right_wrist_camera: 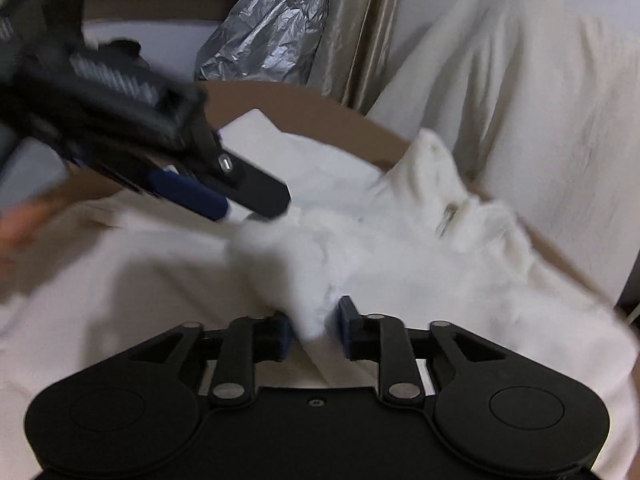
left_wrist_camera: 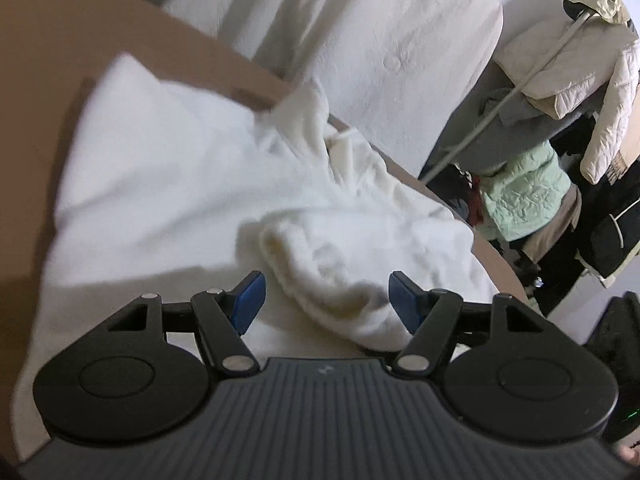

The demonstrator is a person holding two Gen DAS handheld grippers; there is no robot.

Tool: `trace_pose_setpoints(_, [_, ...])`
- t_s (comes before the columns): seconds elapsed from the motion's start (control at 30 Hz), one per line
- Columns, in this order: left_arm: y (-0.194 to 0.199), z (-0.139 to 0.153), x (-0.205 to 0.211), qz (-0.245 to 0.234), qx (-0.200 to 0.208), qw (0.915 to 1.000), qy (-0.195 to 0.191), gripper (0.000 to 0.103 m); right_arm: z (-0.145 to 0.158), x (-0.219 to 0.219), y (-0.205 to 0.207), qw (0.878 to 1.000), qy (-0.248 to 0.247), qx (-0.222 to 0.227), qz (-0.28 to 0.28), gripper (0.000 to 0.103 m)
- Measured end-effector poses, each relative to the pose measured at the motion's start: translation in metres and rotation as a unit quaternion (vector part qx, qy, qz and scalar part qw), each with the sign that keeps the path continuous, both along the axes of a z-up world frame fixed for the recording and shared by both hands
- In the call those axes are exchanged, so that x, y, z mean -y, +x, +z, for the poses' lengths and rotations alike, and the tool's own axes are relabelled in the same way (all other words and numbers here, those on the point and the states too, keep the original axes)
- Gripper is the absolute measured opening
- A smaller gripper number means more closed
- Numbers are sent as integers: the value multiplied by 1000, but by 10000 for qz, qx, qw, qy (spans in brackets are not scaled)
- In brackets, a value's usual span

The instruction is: Fold clothes

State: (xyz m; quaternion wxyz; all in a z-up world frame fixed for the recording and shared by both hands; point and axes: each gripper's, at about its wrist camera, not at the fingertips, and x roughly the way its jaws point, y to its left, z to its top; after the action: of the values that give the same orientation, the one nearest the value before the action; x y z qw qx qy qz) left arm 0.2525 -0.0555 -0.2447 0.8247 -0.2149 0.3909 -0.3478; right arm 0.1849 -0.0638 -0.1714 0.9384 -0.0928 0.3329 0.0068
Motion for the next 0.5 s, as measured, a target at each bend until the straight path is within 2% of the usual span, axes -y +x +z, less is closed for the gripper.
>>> trace_pose_setpoints(0.07, [4,-4,7,-46,-157,9999,45,79,8,14,-23,9997,211,-2,-152,49])
trace_pose_setpoints(0.17, [9,-11,17,-53,-294,9995,76,81,16,50,-65,9970,39,-81,-775,53])
trace_pose_setpoints(0.23, [11,-18,25,-134,-278,9995,33,81,13,75,-91,9914,-271,-202,-1266,53])
trace_pose_setpoints(0.27, [11,-23,33,-250,-199,9995,51,75,9,89,-103,9867,-425,-283,-1546,53])
trace_pose_setpoints(0.3, [11,-27,44,-281,-77,9991,303,63,5,103,-115,9814,-480,-370,-1822,53])
trace_pose_setpoints(0.33, [7,-27,54,-222,174,9970,715,36,0,115,-124,9771,-477,-449,-2023,53])
trace_pose_setpoints(0.37, [3,-23,59,-209,456,9948,884,29,-5,124,-129,9737,-505,-501,-2166,53])
trace_pose_setpoints(0.43, [-2,-9,58,-187,724,9949,679,28,-15,136,-133,9667,-637,-508,-2427,57])
trace_pose_setpoints(0.47, [-7,3,58,-137,971,9929,679,28,-19,140,-133,9625,-678,-444,-2589,65])
trace_pose_setpoints(0.5, [-13,16,57,-99,1323,9885,727,28,-22,143,-133,9584,-685,-384,-2745,67])
